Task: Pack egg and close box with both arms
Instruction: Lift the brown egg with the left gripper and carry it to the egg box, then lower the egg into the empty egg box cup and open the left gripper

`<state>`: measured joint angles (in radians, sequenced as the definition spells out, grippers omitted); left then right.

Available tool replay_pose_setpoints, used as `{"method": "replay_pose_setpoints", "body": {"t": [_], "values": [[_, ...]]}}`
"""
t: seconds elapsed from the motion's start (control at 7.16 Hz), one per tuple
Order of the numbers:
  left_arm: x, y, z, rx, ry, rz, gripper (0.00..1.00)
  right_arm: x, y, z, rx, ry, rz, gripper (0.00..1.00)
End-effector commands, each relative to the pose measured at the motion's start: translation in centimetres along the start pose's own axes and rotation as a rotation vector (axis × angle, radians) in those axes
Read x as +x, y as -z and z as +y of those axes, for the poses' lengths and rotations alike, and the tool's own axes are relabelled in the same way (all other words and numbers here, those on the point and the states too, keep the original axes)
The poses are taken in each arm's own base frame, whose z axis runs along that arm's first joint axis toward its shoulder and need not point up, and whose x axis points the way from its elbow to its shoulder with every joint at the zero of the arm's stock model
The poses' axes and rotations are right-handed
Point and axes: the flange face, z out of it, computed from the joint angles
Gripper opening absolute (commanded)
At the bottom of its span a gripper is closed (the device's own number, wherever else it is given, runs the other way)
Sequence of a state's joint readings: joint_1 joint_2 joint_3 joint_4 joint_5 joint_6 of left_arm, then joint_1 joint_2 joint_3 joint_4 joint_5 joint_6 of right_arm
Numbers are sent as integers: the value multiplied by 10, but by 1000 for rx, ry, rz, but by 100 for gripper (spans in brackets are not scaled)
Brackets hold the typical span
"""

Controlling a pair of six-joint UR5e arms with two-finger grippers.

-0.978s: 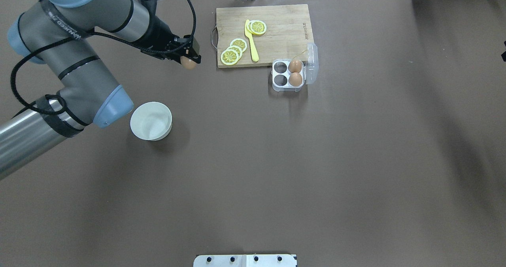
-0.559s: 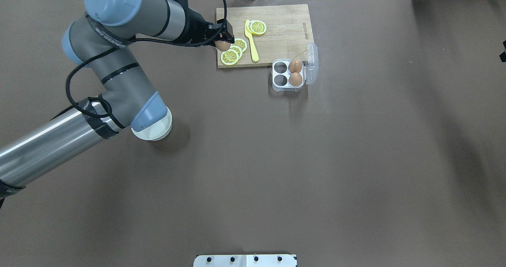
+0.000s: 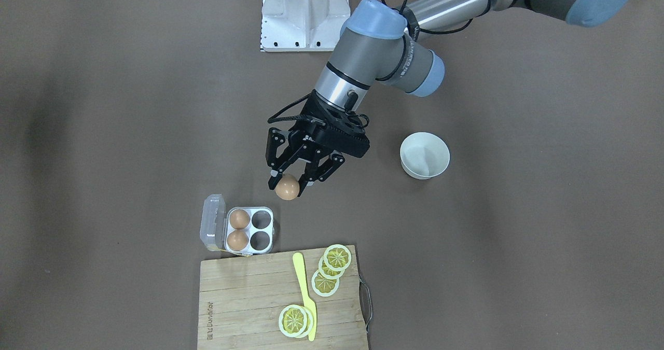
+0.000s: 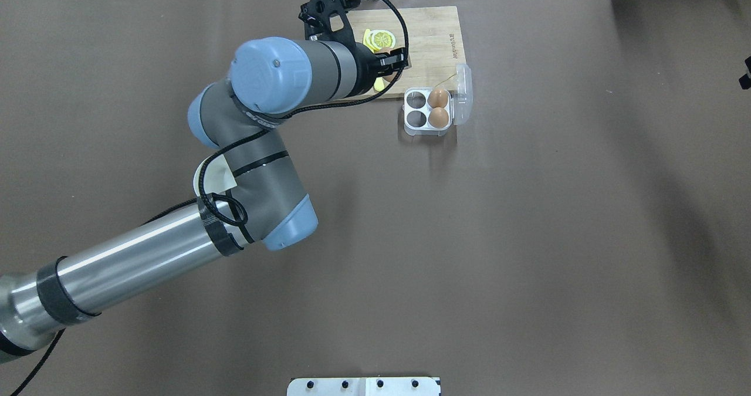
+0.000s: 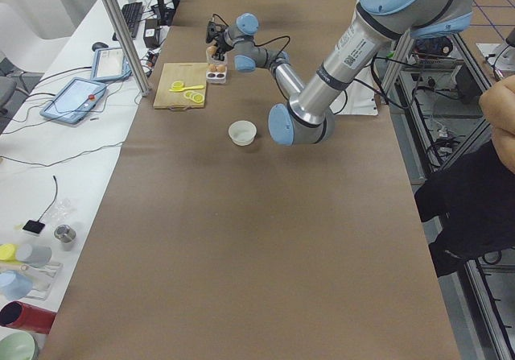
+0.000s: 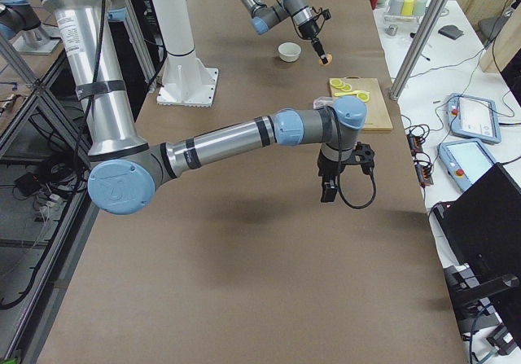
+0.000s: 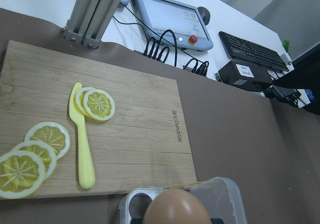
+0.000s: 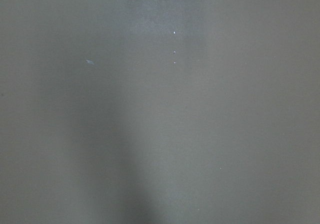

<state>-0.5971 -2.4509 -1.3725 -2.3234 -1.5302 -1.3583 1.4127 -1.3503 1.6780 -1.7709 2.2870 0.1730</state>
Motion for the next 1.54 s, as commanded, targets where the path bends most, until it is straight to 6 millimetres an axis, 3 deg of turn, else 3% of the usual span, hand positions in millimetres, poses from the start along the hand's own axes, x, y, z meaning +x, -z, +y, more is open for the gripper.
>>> {"method": "replay_pose_setpoints", "body": {"t": [0.0, 0.7, 1.12, 1.4], "values": [[24, -25, 42, 96, -12, -38, 45, 0, 0, 0, 5, 4, -1, 100], [14, -35, 42, 157, -16, -64, 45, -4, 6, 3, 15, 11, -9, 100], [-14, -60, 51, 253, -41, -157, 45, -14, 14, 5, 26, 23, -43, 100], [-16, -62, 51, 259, -45, -166, 45, -21, 22, 7, 41, 35, -45, 100]]}}
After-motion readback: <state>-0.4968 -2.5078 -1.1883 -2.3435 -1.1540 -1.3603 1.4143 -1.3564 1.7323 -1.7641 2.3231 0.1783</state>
